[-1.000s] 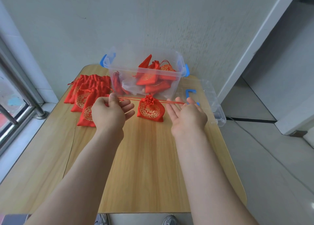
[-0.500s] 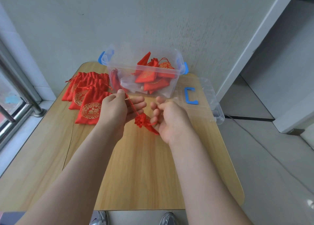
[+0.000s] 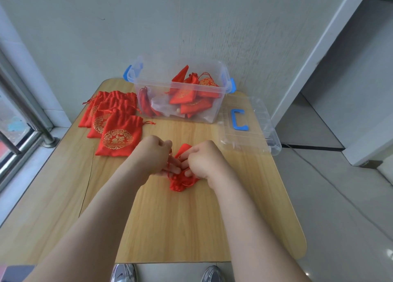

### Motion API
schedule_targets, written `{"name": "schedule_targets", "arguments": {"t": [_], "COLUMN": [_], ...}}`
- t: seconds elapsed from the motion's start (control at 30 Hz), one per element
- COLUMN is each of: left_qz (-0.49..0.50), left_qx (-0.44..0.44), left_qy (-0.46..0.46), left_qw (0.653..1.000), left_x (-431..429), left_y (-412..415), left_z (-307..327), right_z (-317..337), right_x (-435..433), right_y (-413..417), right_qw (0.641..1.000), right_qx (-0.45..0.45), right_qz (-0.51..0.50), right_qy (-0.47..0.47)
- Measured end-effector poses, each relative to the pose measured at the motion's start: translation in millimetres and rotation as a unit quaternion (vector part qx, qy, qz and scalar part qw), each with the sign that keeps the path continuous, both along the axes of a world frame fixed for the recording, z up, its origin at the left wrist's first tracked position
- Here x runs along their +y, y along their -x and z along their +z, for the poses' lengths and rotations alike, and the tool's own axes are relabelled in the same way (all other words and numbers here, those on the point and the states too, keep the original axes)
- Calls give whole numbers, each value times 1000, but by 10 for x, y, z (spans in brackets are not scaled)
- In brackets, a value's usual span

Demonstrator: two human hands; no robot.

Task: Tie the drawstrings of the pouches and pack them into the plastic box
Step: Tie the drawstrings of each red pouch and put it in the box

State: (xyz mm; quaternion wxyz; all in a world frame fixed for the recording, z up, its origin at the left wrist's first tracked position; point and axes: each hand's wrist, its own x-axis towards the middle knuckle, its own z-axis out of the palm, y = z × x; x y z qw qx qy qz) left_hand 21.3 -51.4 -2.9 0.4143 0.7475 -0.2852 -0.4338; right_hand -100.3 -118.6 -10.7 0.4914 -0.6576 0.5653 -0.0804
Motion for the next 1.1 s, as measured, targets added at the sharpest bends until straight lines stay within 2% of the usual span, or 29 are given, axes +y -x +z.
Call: {"name": "schedule_targets", "arguments": {"t": [0.1,0.2,0.3,0.53,0.67,1.1], "left_qz": [-5,2,-3,16,-1,14], "left_qx": [20,7,-7,113,159,191], "left_qy": [2,27,48,93,92,93], "left_qw": [1000,1000,999,989,983,977], "left_x": [1,-23,-36,-42,-35,-99], "left_y": [-1,-29,-42,6,0,9], "left_z": [-8,-16,-25,-12,-6,50], "right_z": [-37,-47,24,231,160,140], "right_x": [7,-30,-23,29,17,12], "right_y": [10,34,43,95,88,103], "right_qw": [999,993,988,992,993,988], "right_qx": [-15,-61,-97,-116,-105,-152], "right_qz": [-1,-38,-51,41,40,2], "right_qy": [38,96,113,17,35,10]}}
